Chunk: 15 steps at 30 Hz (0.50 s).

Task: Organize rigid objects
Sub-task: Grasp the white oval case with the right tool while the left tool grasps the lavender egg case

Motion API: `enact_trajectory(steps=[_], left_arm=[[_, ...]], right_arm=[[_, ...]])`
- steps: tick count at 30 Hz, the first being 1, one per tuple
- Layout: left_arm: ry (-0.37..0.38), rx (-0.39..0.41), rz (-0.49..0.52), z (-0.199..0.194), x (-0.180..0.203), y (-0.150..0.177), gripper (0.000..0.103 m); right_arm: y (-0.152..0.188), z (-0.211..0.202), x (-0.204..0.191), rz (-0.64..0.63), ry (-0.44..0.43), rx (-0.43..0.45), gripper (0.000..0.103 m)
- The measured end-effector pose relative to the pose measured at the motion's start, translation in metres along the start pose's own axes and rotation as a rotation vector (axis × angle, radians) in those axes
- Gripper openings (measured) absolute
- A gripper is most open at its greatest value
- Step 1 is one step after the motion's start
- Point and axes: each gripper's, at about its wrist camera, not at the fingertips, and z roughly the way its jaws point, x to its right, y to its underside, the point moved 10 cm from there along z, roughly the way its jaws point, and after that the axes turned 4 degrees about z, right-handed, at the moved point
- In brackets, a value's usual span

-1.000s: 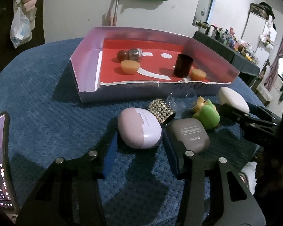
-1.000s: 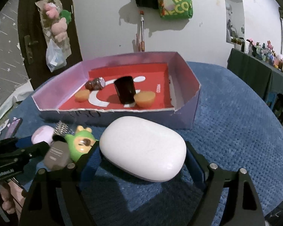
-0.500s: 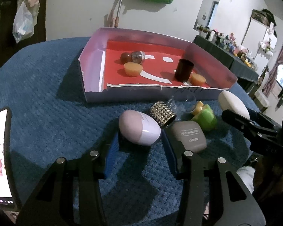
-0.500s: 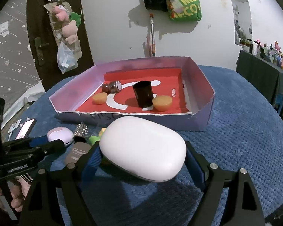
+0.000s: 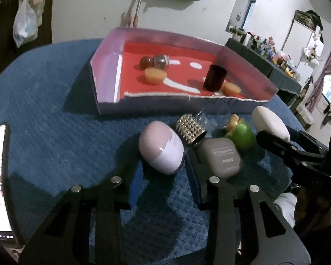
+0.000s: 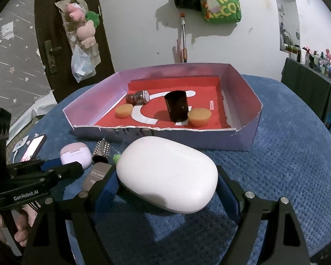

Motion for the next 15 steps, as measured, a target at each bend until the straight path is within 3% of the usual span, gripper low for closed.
enact_trajectory(steps=[6,12,15], left_arm=[[0.011,-0.007,-0.006,0.005,-0.001,-0.005,0.037],[0.005,-0.014,0.036,0.015,0.004,-0.011,0.053],[-0.011,-0.007,0.046,0.016,0.004,-0.013,0.053]], right_arm=[[0.001,0.004,0.002,0.016,0.001,-0.01,0.085],[0.002,0.005,0.002,0.017,-0.002,-0.012,0.085],[0.002,0.005,0.002,0.018,-0.003,-0.011,0.085]])
